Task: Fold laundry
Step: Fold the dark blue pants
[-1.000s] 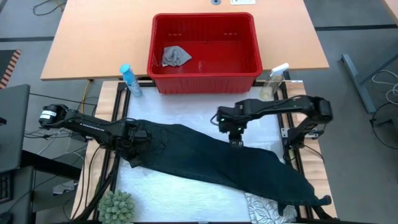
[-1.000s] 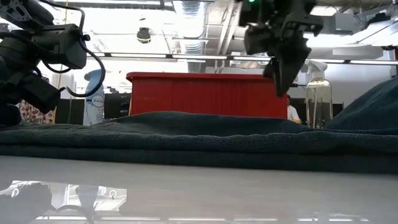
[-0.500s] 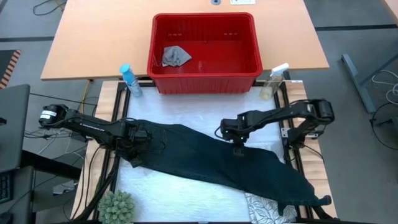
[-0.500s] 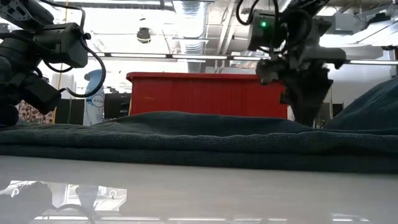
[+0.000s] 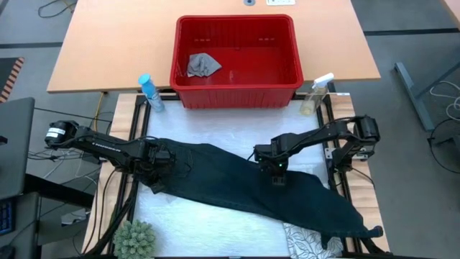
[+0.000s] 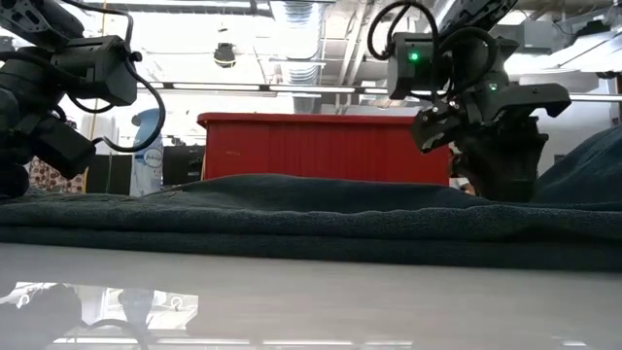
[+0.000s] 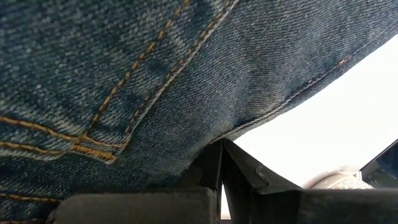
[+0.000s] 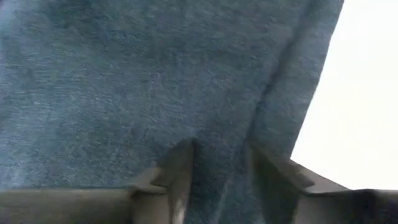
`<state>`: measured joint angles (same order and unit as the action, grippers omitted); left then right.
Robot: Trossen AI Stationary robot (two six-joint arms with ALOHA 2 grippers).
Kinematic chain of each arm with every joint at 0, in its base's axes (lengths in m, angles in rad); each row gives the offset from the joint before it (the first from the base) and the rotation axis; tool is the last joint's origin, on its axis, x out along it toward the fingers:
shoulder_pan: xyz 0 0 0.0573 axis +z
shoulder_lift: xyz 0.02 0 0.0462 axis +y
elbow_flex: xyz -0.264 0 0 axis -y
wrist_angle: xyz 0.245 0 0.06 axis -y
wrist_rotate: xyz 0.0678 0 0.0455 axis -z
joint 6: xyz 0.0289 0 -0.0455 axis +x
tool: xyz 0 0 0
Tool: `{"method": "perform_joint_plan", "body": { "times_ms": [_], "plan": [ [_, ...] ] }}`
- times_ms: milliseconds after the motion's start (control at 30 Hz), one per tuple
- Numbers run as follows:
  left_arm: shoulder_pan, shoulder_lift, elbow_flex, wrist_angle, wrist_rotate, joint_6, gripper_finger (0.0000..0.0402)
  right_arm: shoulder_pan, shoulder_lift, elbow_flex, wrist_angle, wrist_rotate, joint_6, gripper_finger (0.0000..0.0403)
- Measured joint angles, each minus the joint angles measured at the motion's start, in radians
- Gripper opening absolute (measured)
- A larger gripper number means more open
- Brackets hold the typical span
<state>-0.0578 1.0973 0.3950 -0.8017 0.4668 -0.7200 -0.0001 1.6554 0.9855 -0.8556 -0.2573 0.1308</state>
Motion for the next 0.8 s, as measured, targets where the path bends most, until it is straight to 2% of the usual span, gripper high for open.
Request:
{"method": "perform_joint_plan", "body": {
  "times_ms": [267,300,467,800],
  "plan": [
    [0.001,0.000,0.000,0.000,0.000,0.000,0.0000,-0.010,0.000,0.000,-0.020,0.002,0.000,0.0027],
    [0.001,0.000,0.000,0.000,0.000,0.000,0.0000,-0.010,0.000,0.000,-0.023,0.002,0.000,0.0018],
    [0.001,0.000,0.000,0.000,-0.001,0.000,0.0000,-0.010,0.000,0.000,-0.061,0.004,0.001,0.0018],
    [0.000,0.000,0.000,0.001,-0.004,0.002,0.0000,-0.020,-0.049,0.001,-0.115,0.100,0.034,0.0013]
  ]
}}
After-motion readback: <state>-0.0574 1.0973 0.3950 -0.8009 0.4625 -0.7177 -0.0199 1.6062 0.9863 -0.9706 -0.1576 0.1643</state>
